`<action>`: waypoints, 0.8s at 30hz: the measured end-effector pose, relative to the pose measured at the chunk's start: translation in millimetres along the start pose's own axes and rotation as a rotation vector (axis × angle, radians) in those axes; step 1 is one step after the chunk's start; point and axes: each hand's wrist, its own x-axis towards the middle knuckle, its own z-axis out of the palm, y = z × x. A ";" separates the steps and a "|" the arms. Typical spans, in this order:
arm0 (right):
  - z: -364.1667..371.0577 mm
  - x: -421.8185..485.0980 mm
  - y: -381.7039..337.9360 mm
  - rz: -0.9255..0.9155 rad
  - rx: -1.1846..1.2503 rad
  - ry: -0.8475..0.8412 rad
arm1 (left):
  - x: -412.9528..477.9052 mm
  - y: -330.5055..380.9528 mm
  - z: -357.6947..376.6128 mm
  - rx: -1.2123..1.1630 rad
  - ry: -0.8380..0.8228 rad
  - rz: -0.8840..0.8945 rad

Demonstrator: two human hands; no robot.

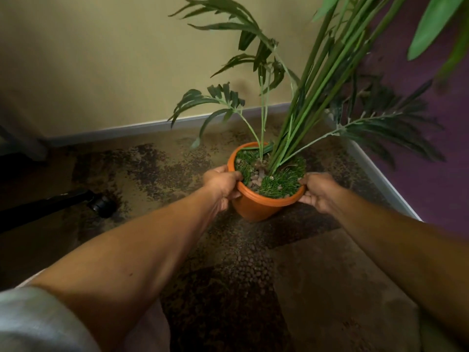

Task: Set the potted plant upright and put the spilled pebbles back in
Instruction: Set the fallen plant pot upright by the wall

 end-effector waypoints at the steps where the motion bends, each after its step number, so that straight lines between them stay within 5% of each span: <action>1: -3.4 1.9 -0.9 -0.003 -0.007 0.004 | 1.5 -1.0 3.6 -0.014 -0.011 -0.006; 24: -22.2 40.5 -16.8 -0.027 -0.032 -0.006 | 26.3 -20.2 30.1 -0.215 -0.130 -0.145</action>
